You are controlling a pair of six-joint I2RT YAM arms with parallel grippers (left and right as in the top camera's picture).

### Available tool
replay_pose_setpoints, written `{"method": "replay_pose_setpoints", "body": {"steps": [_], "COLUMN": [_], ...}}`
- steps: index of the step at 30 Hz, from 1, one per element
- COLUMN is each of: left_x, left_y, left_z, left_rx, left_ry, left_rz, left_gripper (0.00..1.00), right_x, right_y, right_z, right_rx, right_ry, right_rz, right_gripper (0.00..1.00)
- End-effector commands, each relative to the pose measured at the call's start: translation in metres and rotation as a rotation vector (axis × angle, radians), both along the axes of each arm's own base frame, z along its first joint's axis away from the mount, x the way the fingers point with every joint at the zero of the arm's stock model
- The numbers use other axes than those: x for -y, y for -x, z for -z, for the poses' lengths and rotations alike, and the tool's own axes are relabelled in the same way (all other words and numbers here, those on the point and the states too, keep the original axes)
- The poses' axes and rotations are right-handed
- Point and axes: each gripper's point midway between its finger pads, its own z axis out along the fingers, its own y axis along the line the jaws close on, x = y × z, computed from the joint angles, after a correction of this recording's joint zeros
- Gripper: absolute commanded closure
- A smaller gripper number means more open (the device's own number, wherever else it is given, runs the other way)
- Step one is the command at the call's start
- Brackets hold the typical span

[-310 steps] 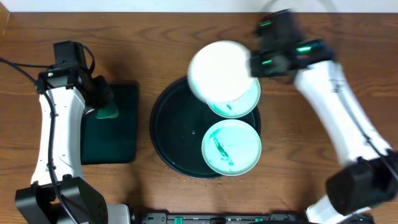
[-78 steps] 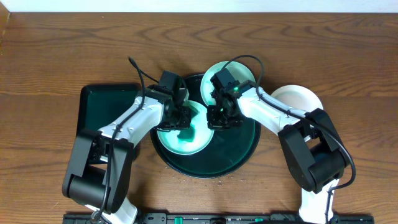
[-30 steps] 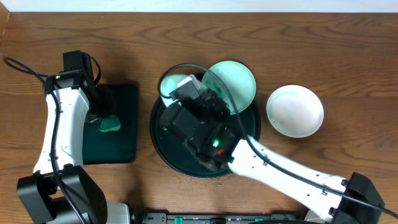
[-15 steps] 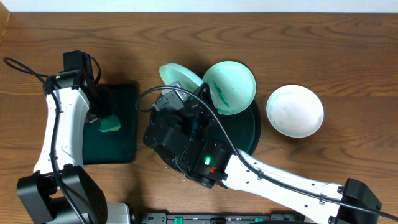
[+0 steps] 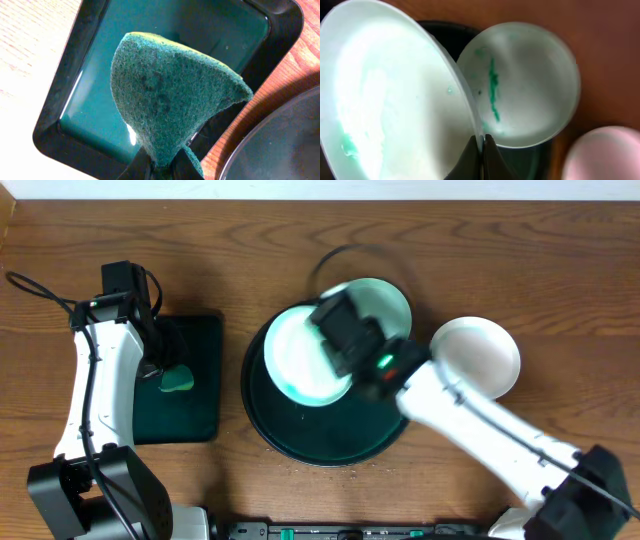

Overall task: Clean dirty plates on tray and stack at the side
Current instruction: 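Lift the plate with the right gripper and stack it on the first plate, then move the right gripper to the last plate and grip its rim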

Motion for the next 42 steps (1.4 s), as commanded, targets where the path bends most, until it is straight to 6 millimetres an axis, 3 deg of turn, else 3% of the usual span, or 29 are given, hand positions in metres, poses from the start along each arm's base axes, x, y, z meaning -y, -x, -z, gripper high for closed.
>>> {"method": "replay_pose_setpoints", "body": {"steps": [1,6,12,15,18,26,29,32,35,42], "left_x": [-0.003,-0.003,-0.002,-0.003,-0.003,-0.003,-0.003,-0.003,-0.003,-0.004], "left_y": [-0.002,0.0,0.001,0.0,-0.002,-0.004,-0.004,-0.004,-0.004,-0.005], "left_z": [-0.002,0.0,0.002,0.002,0.002,0.002,0.002,0.002,0.002,0.001], "left_rx": [0.005,-0.003,-0.009,-0.002,0.005,0.012,0.012,0.012,0.013,0.016], "left_ry": [-0.007,-0.006,-0.004,-0.006,-0.007,-0.008,-0.008,-0.008,-0.009,-0.009], "left_rz": [-0.02,-0.02,-0.02,-0.02,-0.02,-0.02,-0.02,-0.02,-0.02,-0.02], "left_gripper": [0.93,0.93,0.93,0.93,0.93,0.93,0.93,0.93,0.93,0.93], "right_x": [0.016,0.126,0.25,0.291,0.313,0.319,0.317,0.316,0.304,0.24], "right_y": [-0.002,-0.022,-0.007,0.009,0.024,0.038,0.04,0.034,0.019,-0.044], "right_z": [-0.034,-0.039,-0.016,0.007,0.034,0.095,0.104,0.1,0.086,0.035], "right_rx": [-0.179,-0.226,-0.298,-0.336,-0.374,-0.377,-0.374,-0.361,-0.332,-0.222], "right_ry": [-0.38,-0.438,-0.372,-0.303,-0.256,-0.241,-0.24,-0.254,-0.309,-0.395], "right_rz": [0.036,0.328,0.653,0.777,0.856,0.885,0.881,0.871,0.808,0.542], "right_gripper": [0.99,0.99,0.99,0.99,0.99,0.99,0.9,0.76,0.71,0.58]}}
